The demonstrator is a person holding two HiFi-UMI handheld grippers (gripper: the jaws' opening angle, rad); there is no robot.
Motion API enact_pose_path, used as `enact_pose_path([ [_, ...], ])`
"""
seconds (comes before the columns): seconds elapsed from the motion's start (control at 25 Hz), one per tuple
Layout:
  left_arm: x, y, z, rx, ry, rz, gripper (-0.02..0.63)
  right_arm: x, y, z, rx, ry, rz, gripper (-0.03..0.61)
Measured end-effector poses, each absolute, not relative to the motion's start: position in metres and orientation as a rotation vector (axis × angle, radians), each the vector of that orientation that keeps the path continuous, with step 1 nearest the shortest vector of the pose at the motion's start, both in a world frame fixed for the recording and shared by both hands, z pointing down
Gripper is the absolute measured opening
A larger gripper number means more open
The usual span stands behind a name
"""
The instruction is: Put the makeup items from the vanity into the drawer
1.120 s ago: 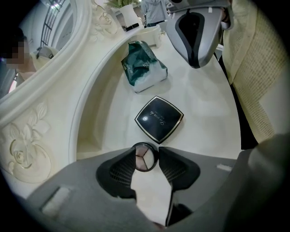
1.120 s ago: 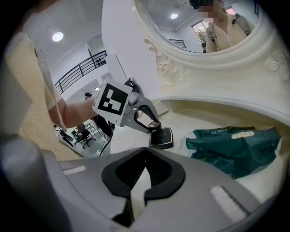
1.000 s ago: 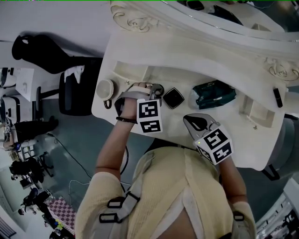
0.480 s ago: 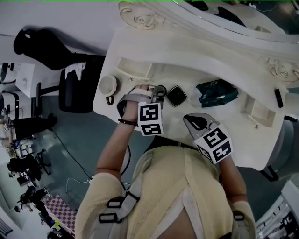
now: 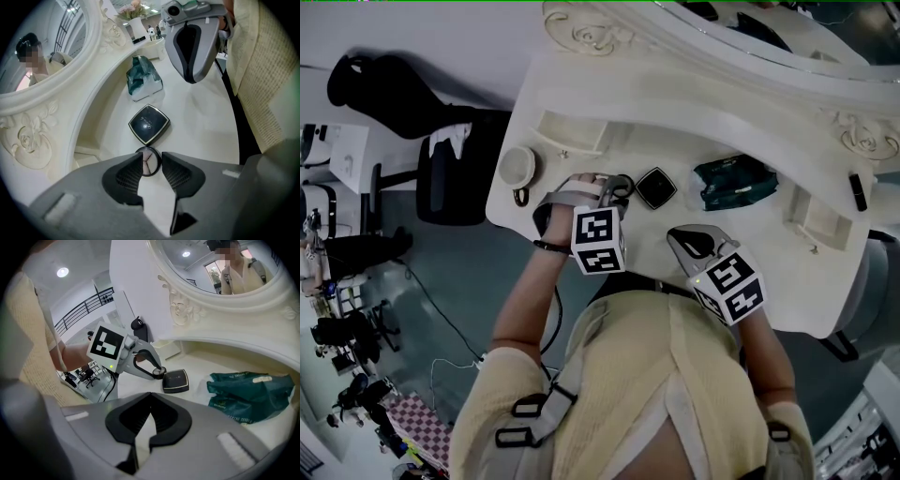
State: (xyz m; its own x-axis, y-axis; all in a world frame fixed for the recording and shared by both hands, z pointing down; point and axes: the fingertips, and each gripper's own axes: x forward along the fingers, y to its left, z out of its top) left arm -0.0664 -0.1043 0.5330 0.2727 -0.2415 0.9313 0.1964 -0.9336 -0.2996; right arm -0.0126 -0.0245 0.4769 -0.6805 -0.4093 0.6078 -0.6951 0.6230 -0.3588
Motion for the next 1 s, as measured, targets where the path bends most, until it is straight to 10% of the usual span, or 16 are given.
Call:
enact_pose_path([
  [0.32, -0.067, -0.117, 0.523, -2.389, 0.175, -1.654, 0.247, -0.013, -0.02, 0.479, 0.875, -2.362, 0.81, 0.002],
  [1.0, -0.072, -0.12, 0.539, -2.628, 0.286, -1.706, 0.222, -0.012, -0.012, 0.481, 0.883, -2.345, 0.817, 0.002],
])
